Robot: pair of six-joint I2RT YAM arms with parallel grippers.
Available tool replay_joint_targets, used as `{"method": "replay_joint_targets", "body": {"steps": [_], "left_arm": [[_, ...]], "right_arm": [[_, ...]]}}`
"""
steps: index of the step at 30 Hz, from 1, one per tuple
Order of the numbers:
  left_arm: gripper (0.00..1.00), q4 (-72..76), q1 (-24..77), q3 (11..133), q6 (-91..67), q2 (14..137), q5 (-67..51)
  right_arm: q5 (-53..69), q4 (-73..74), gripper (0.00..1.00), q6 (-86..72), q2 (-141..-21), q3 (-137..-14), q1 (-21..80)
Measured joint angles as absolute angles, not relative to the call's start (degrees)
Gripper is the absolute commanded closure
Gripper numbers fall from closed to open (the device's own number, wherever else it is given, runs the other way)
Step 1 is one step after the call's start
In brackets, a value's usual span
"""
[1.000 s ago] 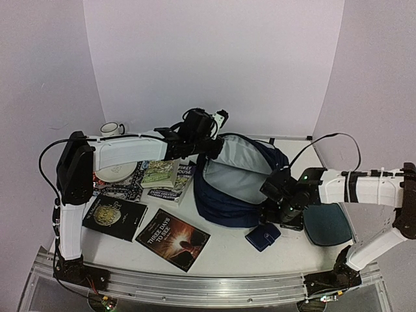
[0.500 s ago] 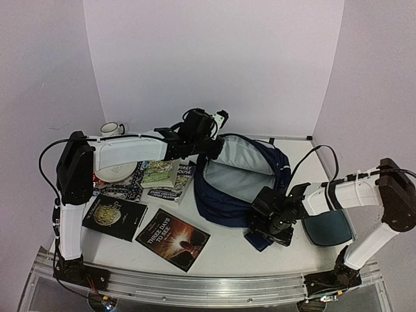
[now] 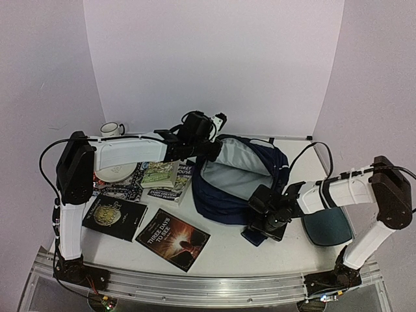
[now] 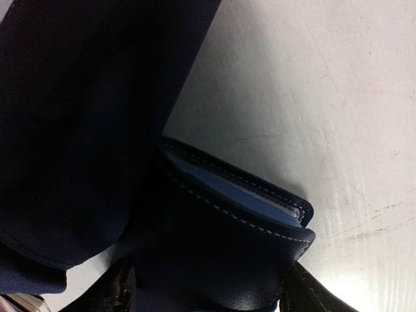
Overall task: Pack the student bag
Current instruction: Pick up the card case from the center of the board.
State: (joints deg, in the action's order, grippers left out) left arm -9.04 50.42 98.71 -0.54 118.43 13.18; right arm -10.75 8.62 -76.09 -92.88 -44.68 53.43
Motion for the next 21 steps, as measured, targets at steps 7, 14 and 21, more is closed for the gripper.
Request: {"method": "replay_joint_targets", "body": {"steps": [7,14,21], "left_arm": [[1.00,-8.98,50.41,98.19,-0.54,118.42,13.31],[1.00,-9.01,50.41,98.10,-0.56,118.42,13.38],[1.00,-9.00,50.41,98.09,-0.56,118.43,13.65]], "right_arm": [[-10.83,5.12,0.65,-73.10,-88.32,-40.99,53.04],[-9.92,4.59,0.93,-70.49,-84.42,-38.87,53.01],[-8.19,8.12,0.92,-68.36,-79.35,-37.98,53.08]]}}
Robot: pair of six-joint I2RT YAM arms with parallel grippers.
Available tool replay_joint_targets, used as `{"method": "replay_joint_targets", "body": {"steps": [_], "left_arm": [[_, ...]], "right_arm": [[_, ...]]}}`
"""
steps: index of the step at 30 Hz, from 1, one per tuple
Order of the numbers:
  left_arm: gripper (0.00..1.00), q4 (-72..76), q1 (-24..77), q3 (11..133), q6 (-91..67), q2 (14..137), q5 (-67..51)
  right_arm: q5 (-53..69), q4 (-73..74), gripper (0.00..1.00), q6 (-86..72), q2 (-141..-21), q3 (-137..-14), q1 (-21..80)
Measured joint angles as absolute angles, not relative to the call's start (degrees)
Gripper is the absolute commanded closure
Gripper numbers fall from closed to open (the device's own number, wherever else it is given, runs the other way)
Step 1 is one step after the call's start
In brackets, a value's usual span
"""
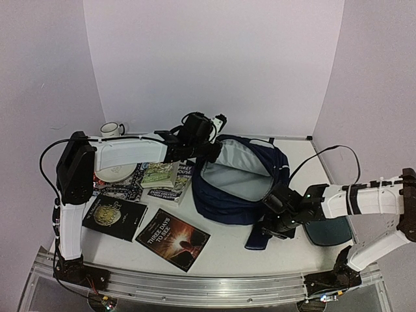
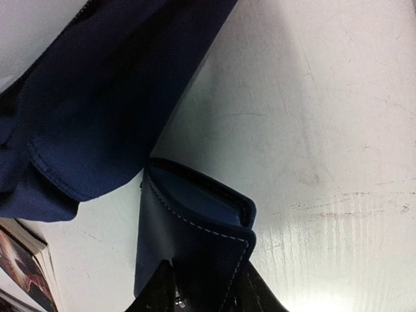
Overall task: Pack the student bag
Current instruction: Pick up the card case from the center of the board, then adjust the student bag at the center of the board.
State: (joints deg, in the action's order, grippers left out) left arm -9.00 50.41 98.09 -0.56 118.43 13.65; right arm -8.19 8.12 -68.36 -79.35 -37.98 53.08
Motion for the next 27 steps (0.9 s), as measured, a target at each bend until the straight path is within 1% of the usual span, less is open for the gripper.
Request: {"method": "replay_joint_targets", "body": {"steps": [4,9,18,22,27], "left_arm": [[1.00,-9.00,50.41,98.10,-0.54,118.43,13.74],[1.00,-9.02,50.41,98.10,-0.54,118.43,13.84],[1.00,-8.91,50.41,97.81,-0.58,118.43,13.96],[1.00,-8.73,50.41,96.93,-1.37,118.39,13.43],[1.00,-8.75,50.41,96.43,-2.97,118.15,11.16]], "right_arm": [[-8.19,9.49,0.93,-67.24,-75.73,-38.41,53.08],[-8.40,13.43,0.97,-65.94,-72.66,-40.98,53.08],[-10.34,19.15,1.00,-61.99,-68.09,-53.92,53.04],[-13.73,19.28,1.00,-60.13,-68.08,-58.29,53.00],[-16.02,14.88,1.00,-61.57,-71.11,-58.27,51.88]]}}
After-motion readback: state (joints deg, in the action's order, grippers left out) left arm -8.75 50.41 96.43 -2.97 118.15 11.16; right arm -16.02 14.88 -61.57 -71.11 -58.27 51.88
